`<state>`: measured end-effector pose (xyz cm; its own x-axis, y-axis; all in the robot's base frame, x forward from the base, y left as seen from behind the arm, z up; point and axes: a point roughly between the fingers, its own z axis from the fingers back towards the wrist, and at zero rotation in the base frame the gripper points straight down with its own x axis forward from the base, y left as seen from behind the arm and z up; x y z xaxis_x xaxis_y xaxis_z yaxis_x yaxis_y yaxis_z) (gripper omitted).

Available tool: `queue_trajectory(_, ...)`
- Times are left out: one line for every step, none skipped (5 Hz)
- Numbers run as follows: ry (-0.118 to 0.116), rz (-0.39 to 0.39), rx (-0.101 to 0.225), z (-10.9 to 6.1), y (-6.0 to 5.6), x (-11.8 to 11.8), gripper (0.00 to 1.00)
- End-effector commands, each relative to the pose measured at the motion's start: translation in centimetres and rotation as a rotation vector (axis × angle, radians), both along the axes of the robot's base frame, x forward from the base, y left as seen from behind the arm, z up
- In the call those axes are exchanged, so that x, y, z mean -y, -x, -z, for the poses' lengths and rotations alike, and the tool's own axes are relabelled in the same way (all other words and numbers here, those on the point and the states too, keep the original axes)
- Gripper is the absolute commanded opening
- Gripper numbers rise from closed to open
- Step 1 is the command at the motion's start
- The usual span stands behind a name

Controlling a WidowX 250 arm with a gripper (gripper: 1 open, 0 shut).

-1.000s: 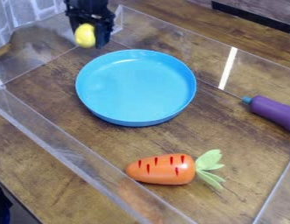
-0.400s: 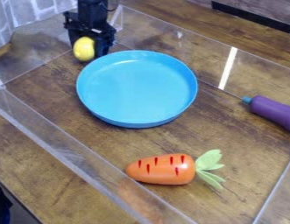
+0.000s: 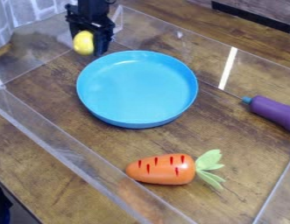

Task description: Remove the lemon from the blue tray and put it on the table

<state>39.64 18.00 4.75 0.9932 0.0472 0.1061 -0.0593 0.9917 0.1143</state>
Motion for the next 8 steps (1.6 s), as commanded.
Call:
queue_trajectory(-0.044,0.092,0.116,-3.6,-1.4,-1.4,1.0)
queue_trajectory(-0.042,0.104,0.116,-4.1,-1.5,-2.0,1.0)
queue_trajectory(-0.031,0.119,0.109,-3.7,-1.7,-1.8,1.0)
queue_trajectory(-0.022,0.146,0.102,-2.3,-1.5,-1.5,1.0)
queue_trajectory(-0.018,0.17,0.093,-1.1,-1.3,-1.3,1.0)
queue_trajectory(-0.013,0.127,0.089,-0.4,-1.6,-1.6,1.0)
queue_trajectory(-0.013,0.084,0.091,-0.1,-2.0,-1.7,1.0)
queue_trajectory(-0.018,0.047,0.09,0.5,-2.4,-1.5,1.0)
